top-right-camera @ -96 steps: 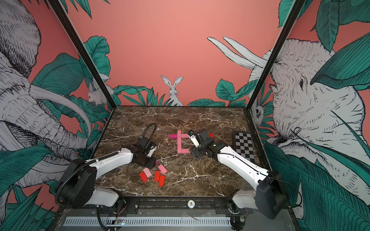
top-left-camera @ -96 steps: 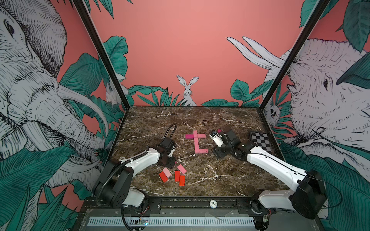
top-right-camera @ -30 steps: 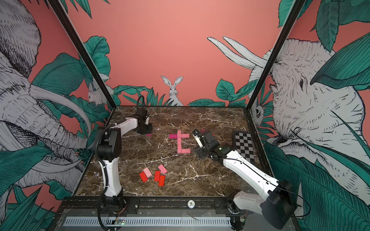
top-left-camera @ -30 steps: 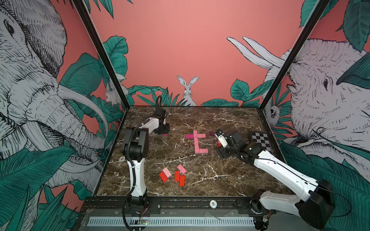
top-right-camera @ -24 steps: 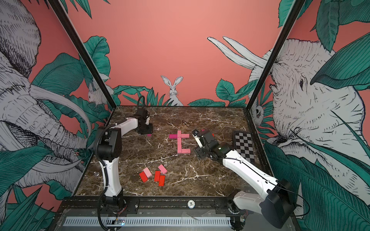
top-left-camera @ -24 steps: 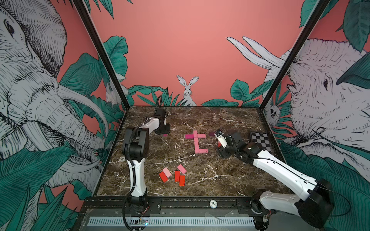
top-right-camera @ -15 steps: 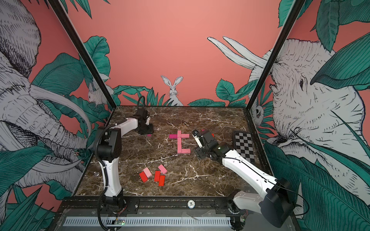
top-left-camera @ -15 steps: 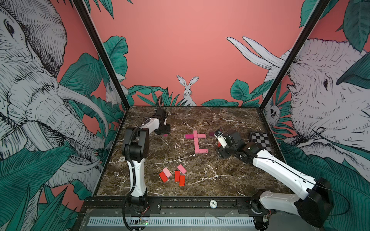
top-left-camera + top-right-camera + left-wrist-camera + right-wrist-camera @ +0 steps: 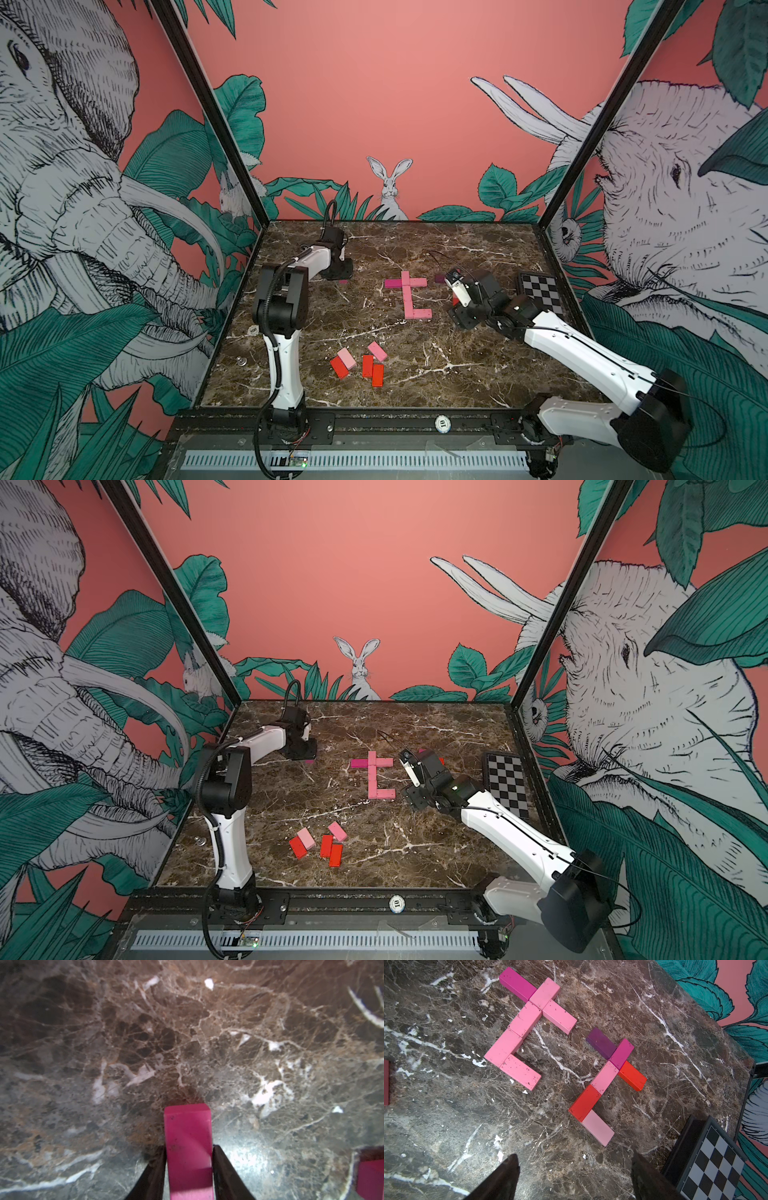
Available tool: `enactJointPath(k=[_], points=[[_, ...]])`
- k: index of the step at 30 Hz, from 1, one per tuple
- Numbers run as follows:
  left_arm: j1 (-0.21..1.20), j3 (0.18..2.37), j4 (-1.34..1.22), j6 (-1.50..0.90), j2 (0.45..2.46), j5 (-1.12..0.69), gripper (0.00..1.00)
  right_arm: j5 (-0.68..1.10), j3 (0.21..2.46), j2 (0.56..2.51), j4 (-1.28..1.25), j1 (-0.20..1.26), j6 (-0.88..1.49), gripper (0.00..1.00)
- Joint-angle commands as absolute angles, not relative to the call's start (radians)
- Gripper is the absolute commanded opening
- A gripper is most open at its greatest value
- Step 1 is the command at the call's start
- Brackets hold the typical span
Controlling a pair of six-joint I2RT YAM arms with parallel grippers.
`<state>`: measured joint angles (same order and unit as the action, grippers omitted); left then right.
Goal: Assemble the letter t with building blocks
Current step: Place the building block at the center of the board.
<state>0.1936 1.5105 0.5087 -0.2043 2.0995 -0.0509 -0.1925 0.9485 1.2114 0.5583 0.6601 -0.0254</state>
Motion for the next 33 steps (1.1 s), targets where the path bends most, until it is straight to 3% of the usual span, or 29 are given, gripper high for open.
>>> enactJointPath(k=[1, 19, 33], points=[[0.193, 1.476, 0.566, -0.206, 2.066, -0.037, 0.39, -0.209, 0.952, 1.205, 0.560, 0.657, -0.009, 0.83], [0.194, 1.399, 0.541, -0.219, 2.017, -0.064, 0.37, -0.212, 0.951, 1.207, 0.560, 0.657, -0.005, 0.83], [0.193, 1.408, 0.543, -0.215, 2.015, -0.097, 0.43, -0.214, 0.953, 1.208, 0.561, 0.657, -0.005, 0.83]])
